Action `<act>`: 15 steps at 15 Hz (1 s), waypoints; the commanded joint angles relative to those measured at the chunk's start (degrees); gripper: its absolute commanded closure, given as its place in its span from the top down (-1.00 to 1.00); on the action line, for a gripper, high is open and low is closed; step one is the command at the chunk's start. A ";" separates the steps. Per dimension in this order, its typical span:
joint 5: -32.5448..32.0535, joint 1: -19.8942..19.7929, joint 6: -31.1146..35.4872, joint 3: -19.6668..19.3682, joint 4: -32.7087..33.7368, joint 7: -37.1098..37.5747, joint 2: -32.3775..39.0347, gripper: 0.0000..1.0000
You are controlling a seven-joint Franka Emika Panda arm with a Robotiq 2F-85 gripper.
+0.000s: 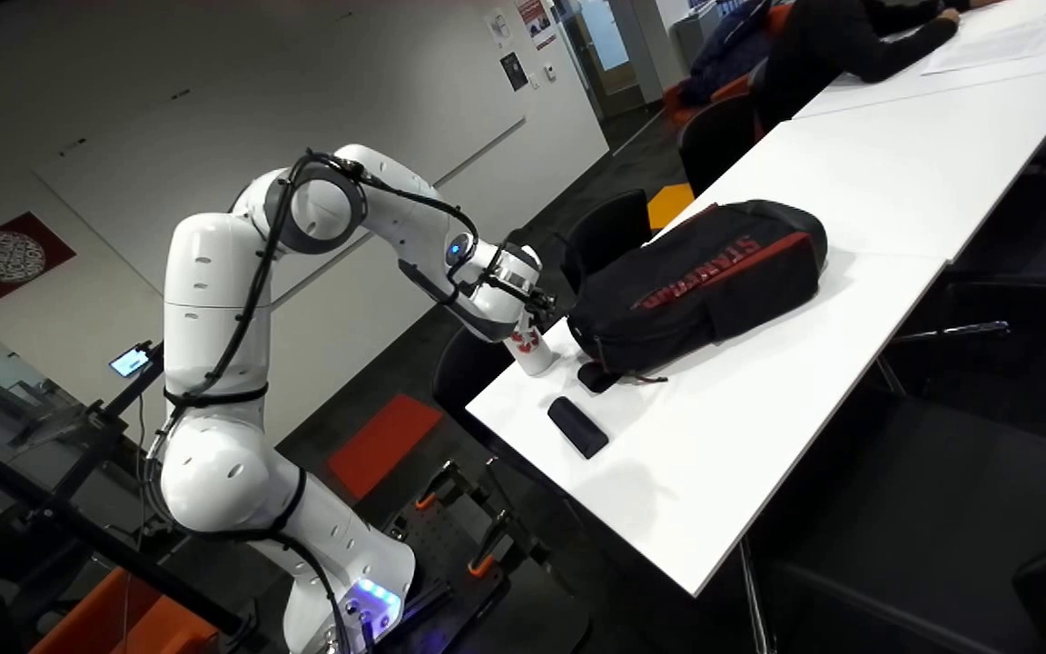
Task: Open the zipper of the bag on the table
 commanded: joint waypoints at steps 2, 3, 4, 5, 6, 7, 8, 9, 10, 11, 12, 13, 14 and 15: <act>10.09 -6.05 -3.56 8.28 0.46 -12.00 1.09 -0.98; 12.30 -7.27 -4.78 10.11 0.45 -15.11 1.28 -0.98; 13.79 -9.21 -6.72 12.84 0.37 -17.30 1.54 -0.98; 15.55 -11.27 -8.80 15.55 0.48 -19.88 1.93 -0.69; 17.19 -13.27 -10.42 17.96 0.49 -22.33 2.05 -0.40; 18.69 -15.12 -11.73 20.10 0.60 -24.55 2.20 -0.27; 20.10 -16.92 -12.67 22.14 0.59 -26.59 2.25 -0.14; 21.46 -18.42 -13.67 23.95 0.61 -28.27 2.15 0.04; 22.63 -20.11 -14.29 25.55 0.41 -29.85 2.08 0.18; 23.63 -21.54 -14.93 26.92 0.13 -31.11 1.84 0.35; 24.37 -23.13 -15.20 28.01 -0.67 -32.05 1.21 0.47; 25.29 -24.90 -15.92 29.40 -1.35 -33.12 0.97 0.65; 26.29 -27.66 -16.73 31.36 -3.01 -34.79 0.40 0.78; 27.56 -29.87 -18.35 33.08 -4.35 -35.94 -0.27 0.95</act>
